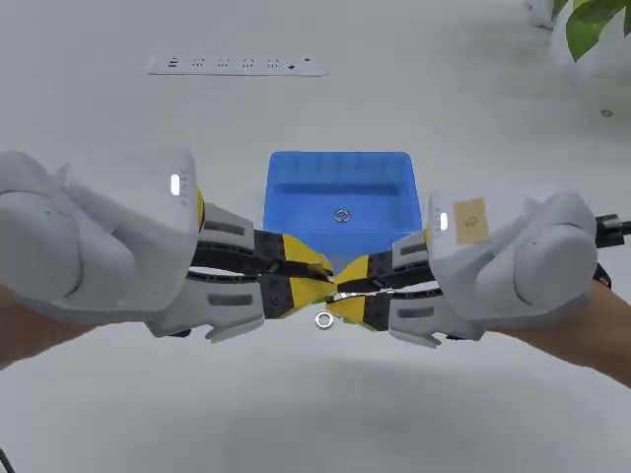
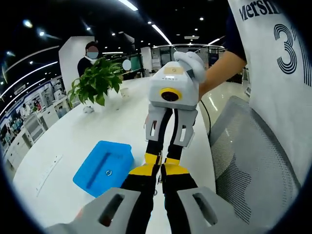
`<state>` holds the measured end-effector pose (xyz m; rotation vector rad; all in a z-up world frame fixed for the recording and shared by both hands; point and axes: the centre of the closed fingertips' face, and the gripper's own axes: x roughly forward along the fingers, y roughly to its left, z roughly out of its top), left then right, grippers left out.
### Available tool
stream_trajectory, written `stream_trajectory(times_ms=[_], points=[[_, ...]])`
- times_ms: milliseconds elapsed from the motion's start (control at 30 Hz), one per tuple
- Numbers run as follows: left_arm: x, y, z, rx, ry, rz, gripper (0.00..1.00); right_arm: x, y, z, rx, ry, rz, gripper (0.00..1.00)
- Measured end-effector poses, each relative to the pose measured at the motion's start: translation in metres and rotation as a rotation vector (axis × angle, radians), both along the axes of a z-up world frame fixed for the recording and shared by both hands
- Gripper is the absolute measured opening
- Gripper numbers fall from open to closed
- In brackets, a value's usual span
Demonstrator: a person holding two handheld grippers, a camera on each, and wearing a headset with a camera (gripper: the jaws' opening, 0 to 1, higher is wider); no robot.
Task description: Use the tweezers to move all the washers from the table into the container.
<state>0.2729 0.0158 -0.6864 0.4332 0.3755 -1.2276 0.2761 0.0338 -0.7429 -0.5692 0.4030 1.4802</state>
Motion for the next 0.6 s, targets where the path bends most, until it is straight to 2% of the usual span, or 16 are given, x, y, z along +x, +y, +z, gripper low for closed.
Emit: stream_trajectory(times_ms=[100, 400, 600], points=[[-0.0056, -0.0012, -0.0037, -0.005, 0.012, 0.006, 0.08, -0.0049, 0.0008, -0.0037, -0.003, 0.012, 0.005, 0.09], [-0.0085, -0.0021, -0.0099, -0.011, 0.033, 0.009, 0.08, -0.0103, 0.0005, -0.0104, -0.013, 0.03, 0.012, 0.09], [-0.0054, -0.0032, -0.0114, -0.01, 0.022, 0.006, 0.08, -0.0064, 0.0018, -0.0091, -0.004, 0.03, 0.006, 0.11]])
